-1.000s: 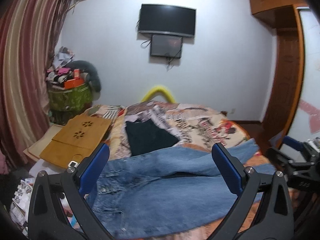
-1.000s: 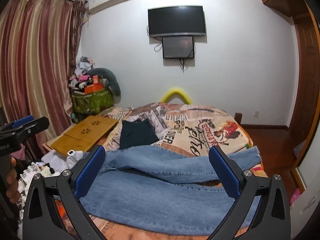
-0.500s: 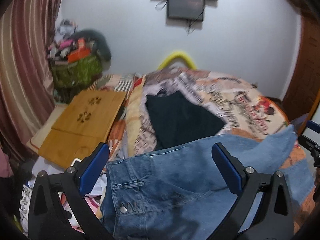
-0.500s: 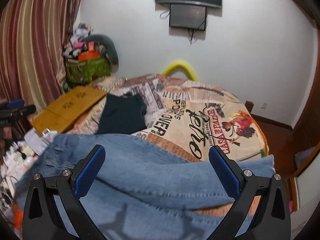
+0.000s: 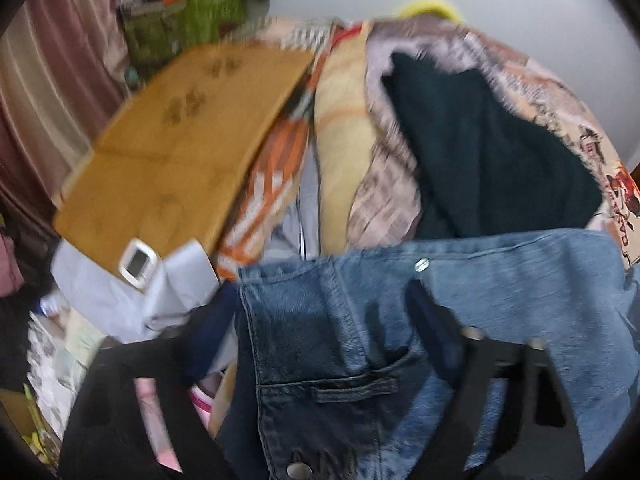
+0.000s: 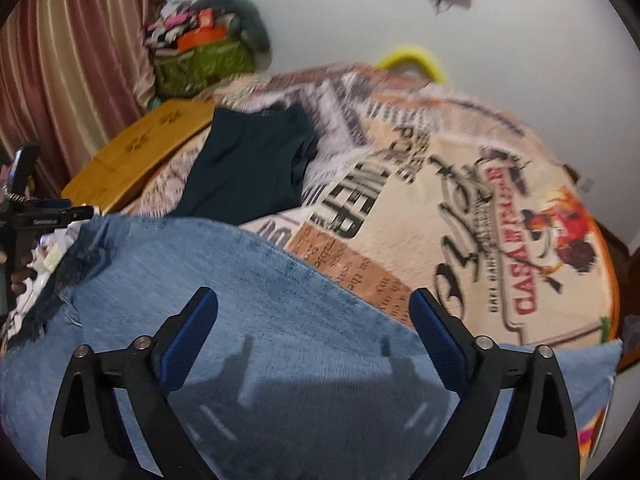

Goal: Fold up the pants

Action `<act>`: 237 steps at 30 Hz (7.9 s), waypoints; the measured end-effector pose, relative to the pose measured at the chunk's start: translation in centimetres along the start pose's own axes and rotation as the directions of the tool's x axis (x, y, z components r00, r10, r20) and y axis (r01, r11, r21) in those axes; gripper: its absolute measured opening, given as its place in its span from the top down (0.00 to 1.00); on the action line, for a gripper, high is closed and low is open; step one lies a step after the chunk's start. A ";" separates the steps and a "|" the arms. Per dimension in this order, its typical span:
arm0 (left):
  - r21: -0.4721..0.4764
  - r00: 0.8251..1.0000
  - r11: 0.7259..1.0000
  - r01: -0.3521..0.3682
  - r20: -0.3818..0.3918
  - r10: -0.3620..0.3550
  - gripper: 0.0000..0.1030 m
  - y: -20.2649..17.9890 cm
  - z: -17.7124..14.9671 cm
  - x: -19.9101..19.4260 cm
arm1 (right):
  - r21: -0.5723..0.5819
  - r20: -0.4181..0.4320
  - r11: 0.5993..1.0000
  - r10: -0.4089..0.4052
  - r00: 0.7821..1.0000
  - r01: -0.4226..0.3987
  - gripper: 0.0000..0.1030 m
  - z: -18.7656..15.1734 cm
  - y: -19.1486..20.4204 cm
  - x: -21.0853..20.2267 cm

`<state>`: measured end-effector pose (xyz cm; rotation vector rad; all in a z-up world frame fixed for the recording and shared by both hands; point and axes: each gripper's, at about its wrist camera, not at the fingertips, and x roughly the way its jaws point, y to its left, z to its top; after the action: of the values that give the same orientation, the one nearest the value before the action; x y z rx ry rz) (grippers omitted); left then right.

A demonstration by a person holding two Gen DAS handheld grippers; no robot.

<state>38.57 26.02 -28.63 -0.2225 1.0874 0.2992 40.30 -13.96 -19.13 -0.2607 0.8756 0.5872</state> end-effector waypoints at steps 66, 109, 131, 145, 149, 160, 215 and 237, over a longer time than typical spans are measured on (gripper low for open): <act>0.041 0.995 0.998 0.043 0.085 -0.047 0.99 2.4 -13.6 -16.6 | -0.123 0.052 0.990 0.077 0.996 -0.070 0.95 -10.7 11.0 -13.5; 0.220 0.992 0.975 0.028 0.113 -0.054 0.28 -8.3 -6.3 -11.6 | 0.293 -0.135 0.946 -0.105 0.985 0.141 0.66 -8.3 -11.8 -3.4; 0.301 0.994 0.954 -0.004 0.102 -0.028 0.27 -11.0 -6.8 -10.7 | 0.358 -0.189 0.905 -0.170 0.967 0.229 0.94 -6.8 -17.1 3.2; 0.438 0.990 0.890 0.126 0.006 -0.143 0.14 -21.1 -11.1 -13.6 | 0.465 0.204 0.867 -0.298 0.932 0.175 0.95 -8.1 -19.5 -25.3; 0.476 0.987 0.865 0.161 -0.062 -0.150 0.14 -24.4 -13.3 -13.2 | 0.489 0.275 0.856 -0.334 0.902 0.169 0.95 -9.7 -20.4 -30.5; 0.530 0.991 0.838 0.131 -0.060 -0.118 0.14 -27.5 -16.9 -13.5 | 0.552 0.136 0.797 -0.377 0.916 0.246 0.99 -18.4 -21.9 -30.1; -0.141 0.954 0.966 0.219 -0.175 -0.242 0.60 7.3 -5.3 -0.5 | 0.017 -0.165 0.958 0.285 0.944 -0.286 0.67 0.4 10.2 5.4; 0.057 0.999 0.998 -0.039 -0.004 0.039 0.70 4.1 -10.4 -9.1 | -0.035 -0.124 0.984 0.171 0.977 -0.177 0.90 -0.5 11.0 0.3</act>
<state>24.53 25.36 -25.27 -0.1513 1.1047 0.3024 33.75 -5.16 -19.51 -0.2645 1.0097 0.7614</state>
